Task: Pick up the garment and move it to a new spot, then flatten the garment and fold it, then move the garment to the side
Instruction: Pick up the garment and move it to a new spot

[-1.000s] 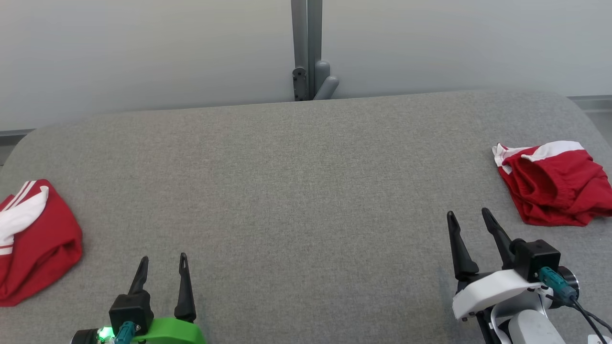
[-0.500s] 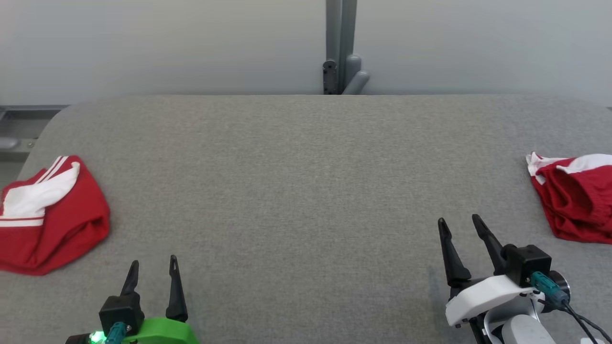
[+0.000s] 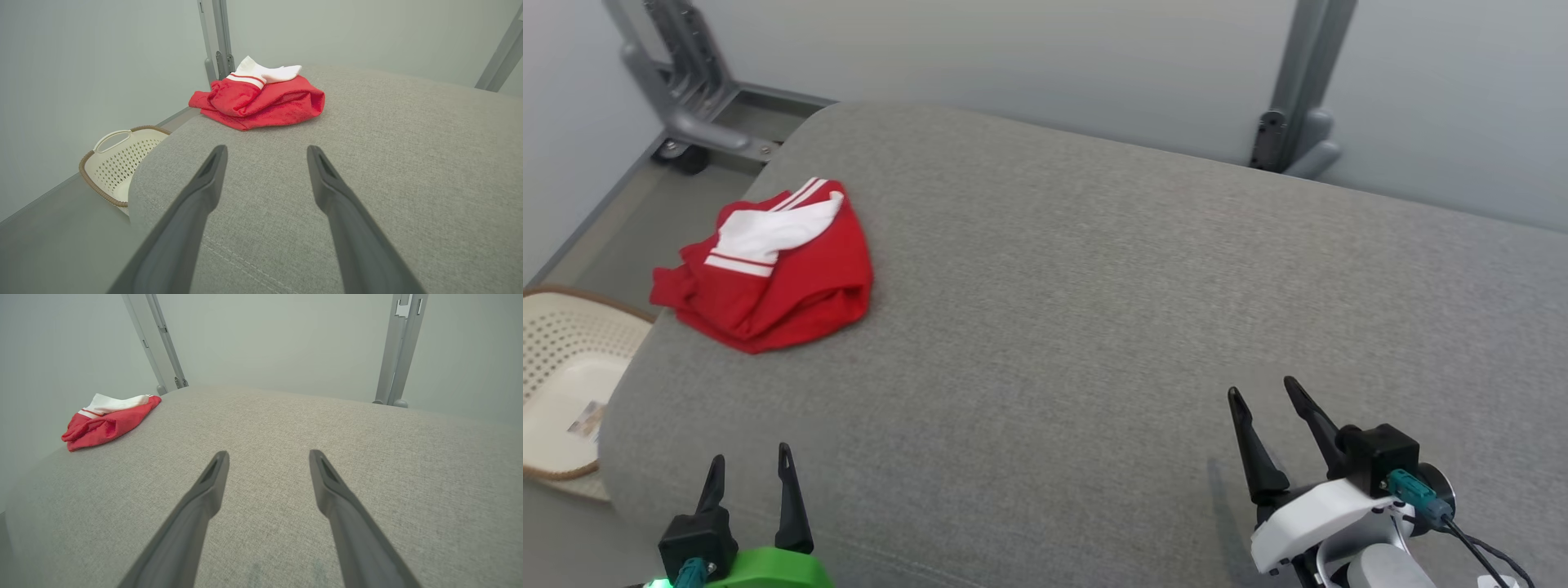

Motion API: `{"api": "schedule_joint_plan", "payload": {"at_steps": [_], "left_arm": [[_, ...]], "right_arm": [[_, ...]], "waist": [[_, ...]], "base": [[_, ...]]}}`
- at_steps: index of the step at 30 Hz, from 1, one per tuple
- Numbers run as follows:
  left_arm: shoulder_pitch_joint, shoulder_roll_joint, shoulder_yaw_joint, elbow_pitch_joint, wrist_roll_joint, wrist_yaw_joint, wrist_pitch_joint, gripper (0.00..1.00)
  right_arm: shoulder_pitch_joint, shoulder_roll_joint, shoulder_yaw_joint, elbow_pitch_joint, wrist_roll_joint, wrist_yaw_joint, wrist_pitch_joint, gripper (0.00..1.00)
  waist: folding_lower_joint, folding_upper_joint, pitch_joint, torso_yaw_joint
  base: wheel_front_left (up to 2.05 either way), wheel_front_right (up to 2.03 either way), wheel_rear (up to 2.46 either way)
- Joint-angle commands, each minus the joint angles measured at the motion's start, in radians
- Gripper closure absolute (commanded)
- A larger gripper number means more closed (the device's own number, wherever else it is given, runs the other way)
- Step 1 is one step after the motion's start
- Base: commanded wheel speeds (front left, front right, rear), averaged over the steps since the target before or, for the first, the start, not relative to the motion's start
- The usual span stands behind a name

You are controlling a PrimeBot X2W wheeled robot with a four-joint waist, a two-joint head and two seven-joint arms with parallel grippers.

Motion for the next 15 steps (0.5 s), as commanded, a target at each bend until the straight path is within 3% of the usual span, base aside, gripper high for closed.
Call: {"api": "schedule_joint_plan", "payload": {"at_steps": [1, 8, 15], "left_arm": [[0.013, 0.003, 0.010, 0.002, 0.005, -0.001, 0.000, 0.00], [0.035, 0.002, 0.042, -0.013, -0.036, 0.011, 0.000, 0.00], [0.012, 0.002, 0.021, 0.027, -0.077, -0.027, 0.000, 0.00]], "right_arm": [[-0.012, -0.004, 0.008, 0.005, 0.010, -0.001, 0.000, 0.00], [-0.048, -0.005, 0.061, 0.031, 0.000, -0.001, 0.000, 0.00], [-0.050, -0.004, 0.052, 0.031, -0.017, -0.001, 0.000, 0.00]], "waist": [[0.0000, 0.0088, 0.011, 0.150], [0.0000, 0.0088, 0.032, 0.180], [0.0000, 0.0088, 0.049, 0.176]], "base": [[0.00, 0.00, 0.00], [0.00, 0.00, 0.00], [0.00, 0.00, 0.00]]}}
